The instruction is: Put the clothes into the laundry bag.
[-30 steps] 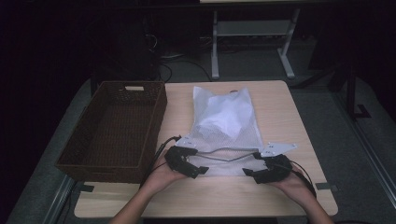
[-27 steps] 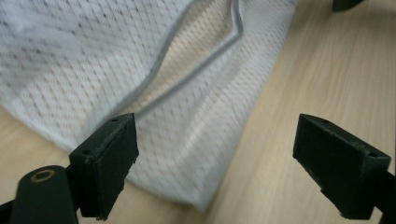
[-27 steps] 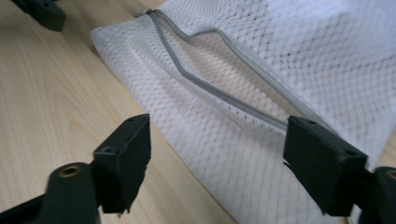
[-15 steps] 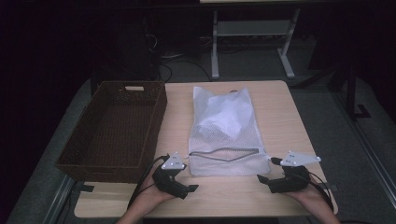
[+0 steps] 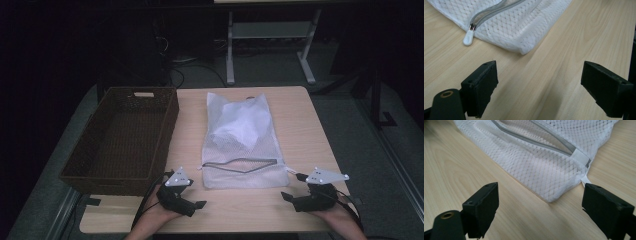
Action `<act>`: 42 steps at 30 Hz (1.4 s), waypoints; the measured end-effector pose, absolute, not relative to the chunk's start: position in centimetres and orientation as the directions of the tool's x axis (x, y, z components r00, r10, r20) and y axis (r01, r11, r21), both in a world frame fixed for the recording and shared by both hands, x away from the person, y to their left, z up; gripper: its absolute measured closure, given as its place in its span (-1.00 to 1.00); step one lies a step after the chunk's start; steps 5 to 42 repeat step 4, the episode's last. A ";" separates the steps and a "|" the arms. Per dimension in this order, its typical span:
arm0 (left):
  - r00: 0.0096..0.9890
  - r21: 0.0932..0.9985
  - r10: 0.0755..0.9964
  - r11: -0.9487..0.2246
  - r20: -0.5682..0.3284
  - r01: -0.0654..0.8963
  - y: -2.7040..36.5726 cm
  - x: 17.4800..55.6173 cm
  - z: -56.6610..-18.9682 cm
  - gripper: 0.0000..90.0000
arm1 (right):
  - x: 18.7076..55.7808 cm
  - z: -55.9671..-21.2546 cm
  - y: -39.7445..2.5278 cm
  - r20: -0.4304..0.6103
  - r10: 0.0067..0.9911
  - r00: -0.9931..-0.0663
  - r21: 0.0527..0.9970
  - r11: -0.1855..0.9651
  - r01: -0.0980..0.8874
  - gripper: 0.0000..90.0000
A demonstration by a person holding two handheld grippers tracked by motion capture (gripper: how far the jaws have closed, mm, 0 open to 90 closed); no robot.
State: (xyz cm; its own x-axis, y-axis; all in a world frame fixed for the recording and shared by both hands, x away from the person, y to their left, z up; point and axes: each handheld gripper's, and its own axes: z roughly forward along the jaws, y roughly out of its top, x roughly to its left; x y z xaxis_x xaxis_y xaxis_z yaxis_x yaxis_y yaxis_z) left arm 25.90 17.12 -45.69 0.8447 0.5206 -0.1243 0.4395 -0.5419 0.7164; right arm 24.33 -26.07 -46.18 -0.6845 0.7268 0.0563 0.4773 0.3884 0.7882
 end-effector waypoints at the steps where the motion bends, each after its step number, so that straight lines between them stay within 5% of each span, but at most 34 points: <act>1: 0.846 0.715 0.520 -0.544 -0.122 0.438 17.1 25.9 -45.7 -0.70 | 24.3 -46.2 -26.1 0.062 0.728 -0.683 0.787 0.385 0.482 -0.70; 42: 0.849 0.711 0.516 -0.556 -0.111 0.431 17.0 25.9 -45.8 -0.70 | 24.3 -46.1 -26.1 0.062 0.728 -0.683 0.788 0.384 0.481 -0.70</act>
